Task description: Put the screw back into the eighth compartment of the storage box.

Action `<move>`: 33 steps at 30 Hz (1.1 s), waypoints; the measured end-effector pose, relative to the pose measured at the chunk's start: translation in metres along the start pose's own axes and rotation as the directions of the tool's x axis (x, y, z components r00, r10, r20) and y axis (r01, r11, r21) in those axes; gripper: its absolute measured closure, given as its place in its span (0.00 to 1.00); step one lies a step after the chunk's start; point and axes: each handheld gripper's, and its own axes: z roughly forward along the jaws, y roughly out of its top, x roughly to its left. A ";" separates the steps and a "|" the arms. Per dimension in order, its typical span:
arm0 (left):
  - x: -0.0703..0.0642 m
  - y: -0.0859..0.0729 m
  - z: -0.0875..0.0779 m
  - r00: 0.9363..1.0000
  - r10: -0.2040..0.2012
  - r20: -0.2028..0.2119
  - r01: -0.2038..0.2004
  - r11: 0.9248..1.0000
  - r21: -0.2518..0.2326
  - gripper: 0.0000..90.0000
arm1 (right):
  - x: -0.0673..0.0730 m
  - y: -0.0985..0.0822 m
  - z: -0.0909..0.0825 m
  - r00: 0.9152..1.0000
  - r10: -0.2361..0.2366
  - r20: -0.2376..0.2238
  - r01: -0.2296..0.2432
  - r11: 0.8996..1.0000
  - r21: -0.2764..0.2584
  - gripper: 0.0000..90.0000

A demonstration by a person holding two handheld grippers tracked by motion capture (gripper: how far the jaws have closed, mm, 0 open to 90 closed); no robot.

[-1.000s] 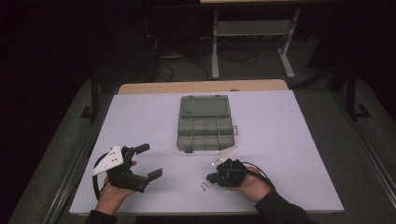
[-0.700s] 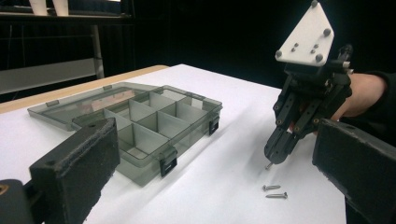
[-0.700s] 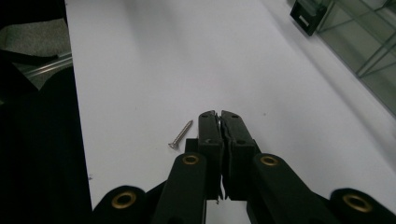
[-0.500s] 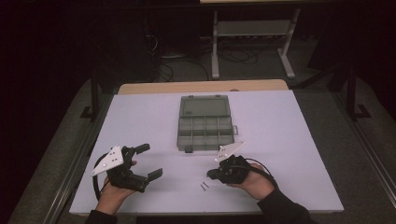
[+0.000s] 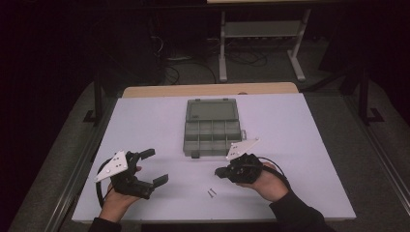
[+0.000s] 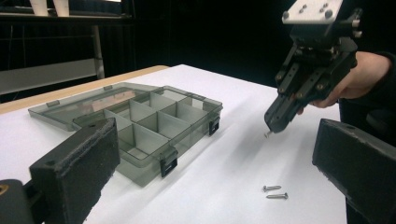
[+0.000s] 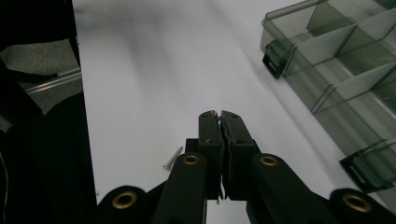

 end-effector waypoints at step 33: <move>-0.002 0.001 0.000 1.000 -0.015 -0.001 0.015 1.000 -0.014 0.00 | -0.035 0.026 -0.029 0.995 0.065 0.072 -0.058 0.993 -0.099 0.97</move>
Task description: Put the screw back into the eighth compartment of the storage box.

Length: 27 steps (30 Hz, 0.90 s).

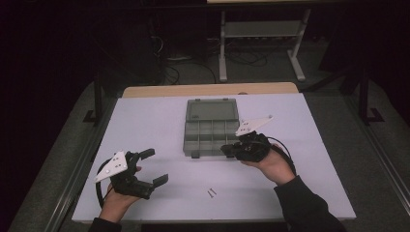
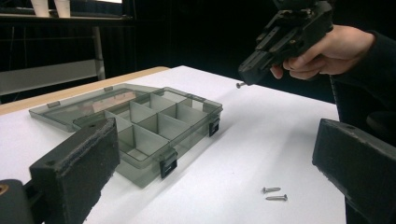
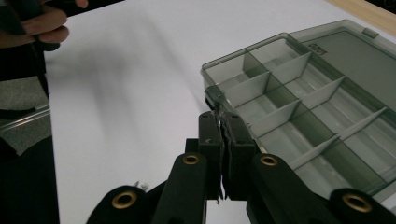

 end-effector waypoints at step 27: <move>0.000 0.000 -0.001 1.000 -0.003 -0.005 0.003 1.000 -0.003 0.00 | -0.042 0.014 -0.002 0.987 0.096 0.125 -0.096 0.995 -0.007 0.97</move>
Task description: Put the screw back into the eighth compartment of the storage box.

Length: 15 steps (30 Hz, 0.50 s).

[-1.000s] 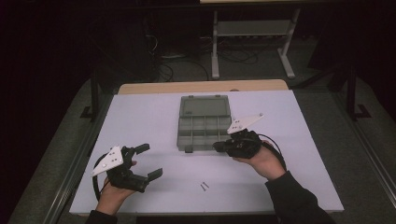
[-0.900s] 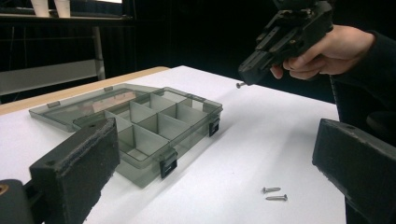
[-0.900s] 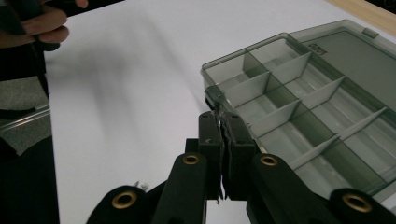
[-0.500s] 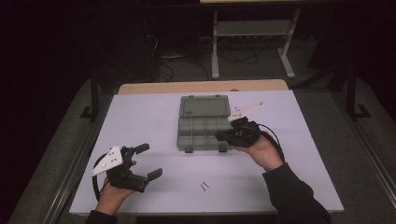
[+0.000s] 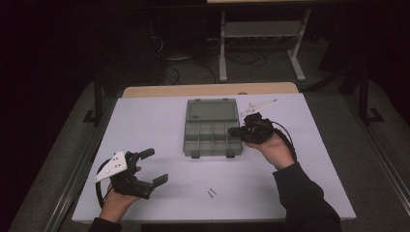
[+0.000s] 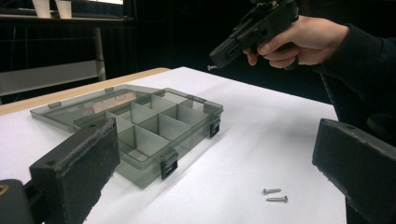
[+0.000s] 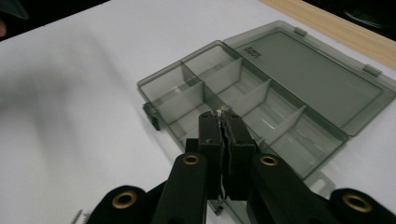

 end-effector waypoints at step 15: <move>0.000 -0.001 0.000 1.000 0.003 0.001 -0.003 1.000 -0.002 0.00 | -0.015 -0.004 0.019 0.997 0.009 0.079 -0.016 0.996 0.089 0.97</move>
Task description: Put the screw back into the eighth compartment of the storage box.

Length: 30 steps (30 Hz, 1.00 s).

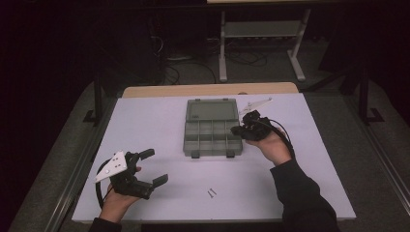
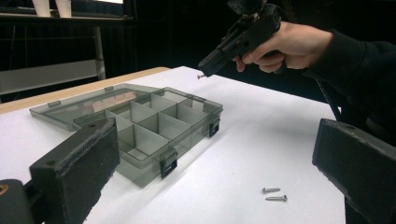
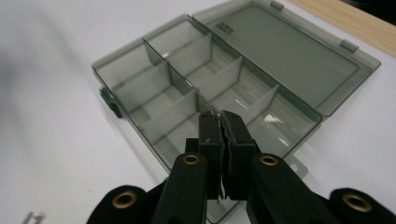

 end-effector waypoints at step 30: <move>0.001 0.000 -0.001 1.000 0.002 0.003 -0.002 1.000 0.003 0.00 | -0.006 -0.017 0.036 1.000 0.000 0.012 -0.001 0.992 0.128 0.97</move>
